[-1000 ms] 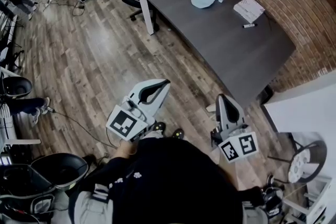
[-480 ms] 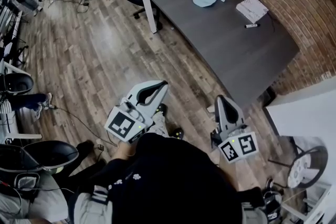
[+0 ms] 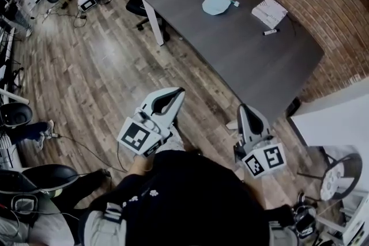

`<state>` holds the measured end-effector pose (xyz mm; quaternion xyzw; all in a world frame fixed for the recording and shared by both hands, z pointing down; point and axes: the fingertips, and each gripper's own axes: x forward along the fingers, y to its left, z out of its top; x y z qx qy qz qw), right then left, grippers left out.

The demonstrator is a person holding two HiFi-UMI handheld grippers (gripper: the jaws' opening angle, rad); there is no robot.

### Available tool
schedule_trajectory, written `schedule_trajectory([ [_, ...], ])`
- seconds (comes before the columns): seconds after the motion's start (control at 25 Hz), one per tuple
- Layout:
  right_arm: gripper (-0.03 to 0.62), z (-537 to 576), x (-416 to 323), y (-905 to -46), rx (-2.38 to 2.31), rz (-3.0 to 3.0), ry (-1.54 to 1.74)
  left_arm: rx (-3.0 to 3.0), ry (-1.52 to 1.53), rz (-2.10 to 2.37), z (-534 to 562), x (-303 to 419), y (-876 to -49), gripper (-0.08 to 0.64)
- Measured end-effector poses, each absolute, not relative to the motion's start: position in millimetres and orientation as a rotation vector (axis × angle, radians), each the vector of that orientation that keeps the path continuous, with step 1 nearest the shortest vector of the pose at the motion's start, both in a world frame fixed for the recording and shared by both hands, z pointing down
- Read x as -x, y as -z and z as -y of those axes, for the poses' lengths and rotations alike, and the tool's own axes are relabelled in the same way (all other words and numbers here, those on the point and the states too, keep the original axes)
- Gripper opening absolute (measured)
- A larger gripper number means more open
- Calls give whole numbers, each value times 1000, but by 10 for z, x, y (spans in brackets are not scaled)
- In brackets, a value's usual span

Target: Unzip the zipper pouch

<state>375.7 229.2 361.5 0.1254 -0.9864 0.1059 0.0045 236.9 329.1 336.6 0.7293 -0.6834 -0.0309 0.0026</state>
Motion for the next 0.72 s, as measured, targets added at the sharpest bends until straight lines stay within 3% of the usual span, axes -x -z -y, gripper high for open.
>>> schedule_trajectory([
  [0.72, 0, -1621, -2227, -3559, -533, 3053, -329, -2369, 85, 2026, -2522, -804, -3420, 3],
])
